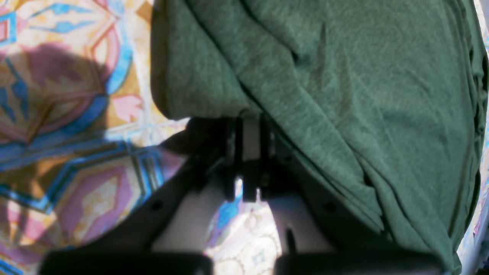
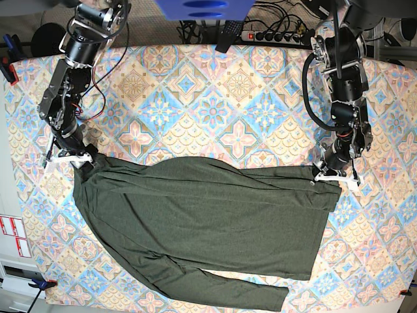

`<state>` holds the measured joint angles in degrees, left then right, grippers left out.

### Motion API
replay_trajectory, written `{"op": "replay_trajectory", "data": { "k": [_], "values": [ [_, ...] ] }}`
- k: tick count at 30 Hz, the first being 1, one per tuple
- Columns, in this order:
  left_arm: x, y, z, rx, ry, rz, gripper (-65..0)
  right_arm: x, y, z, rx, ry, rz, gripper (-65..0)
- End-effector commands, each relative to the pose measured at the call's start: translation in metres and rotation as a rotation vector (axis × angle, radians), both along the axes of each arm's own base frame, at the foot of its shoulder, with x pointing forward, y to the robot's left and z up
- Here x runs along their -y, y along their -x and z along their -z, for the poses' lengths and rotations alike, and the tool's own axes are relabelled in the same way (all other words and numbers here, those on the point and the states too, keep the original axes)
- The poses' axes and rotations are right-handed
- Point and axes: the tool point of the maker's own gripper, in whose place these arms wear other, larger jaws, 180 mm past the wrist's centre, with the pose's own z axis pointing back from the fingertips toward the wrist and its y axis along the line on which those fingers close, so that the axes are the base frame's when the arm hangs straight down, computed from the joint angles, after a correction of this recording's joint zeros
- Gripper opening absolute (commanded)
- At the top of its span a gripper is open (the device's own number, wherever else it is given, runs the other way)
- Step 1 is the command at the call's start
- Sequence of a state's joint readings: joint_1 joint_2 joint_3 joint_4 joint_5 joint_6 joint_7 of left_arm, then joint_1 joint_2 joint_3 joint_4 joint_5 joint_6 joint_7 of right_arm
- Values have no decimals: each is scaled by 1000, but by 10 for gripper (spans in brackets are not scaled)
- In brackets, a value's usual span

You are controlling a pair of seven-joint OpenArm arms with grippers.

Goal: Fold the T-shirt properly
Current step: 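Drag the held shoulder edge with both grippers toward the hem, then pull the shoulder edge back toward the robot with both grippers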

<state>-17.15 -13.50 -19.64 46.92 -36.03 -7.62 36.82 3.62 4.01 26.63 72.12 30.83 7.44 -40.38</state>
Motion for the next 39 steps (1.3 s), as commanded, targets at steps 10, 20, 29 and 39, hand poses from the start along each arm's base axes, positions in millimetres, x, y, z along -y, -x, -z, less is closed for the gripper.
{"op": "replay_trajectory", "data": {
  "k": [10,20,29,39],
  "values": [
    [-6,-5,-7,22,-13,1,-650,-7,-21,9,15,-110,31,-365],
    [-6,-5,-7,22,-14,2,-650,2,-35,22,-1,-220,128,-368],
    [-10,5,-1,0,-14,1,-650,16,-31,20,-6,-195,130,-637],
    [-28,36,-35,92,-163,52,-650,40,4,6,14,-73,127,-647]
  ]
}}
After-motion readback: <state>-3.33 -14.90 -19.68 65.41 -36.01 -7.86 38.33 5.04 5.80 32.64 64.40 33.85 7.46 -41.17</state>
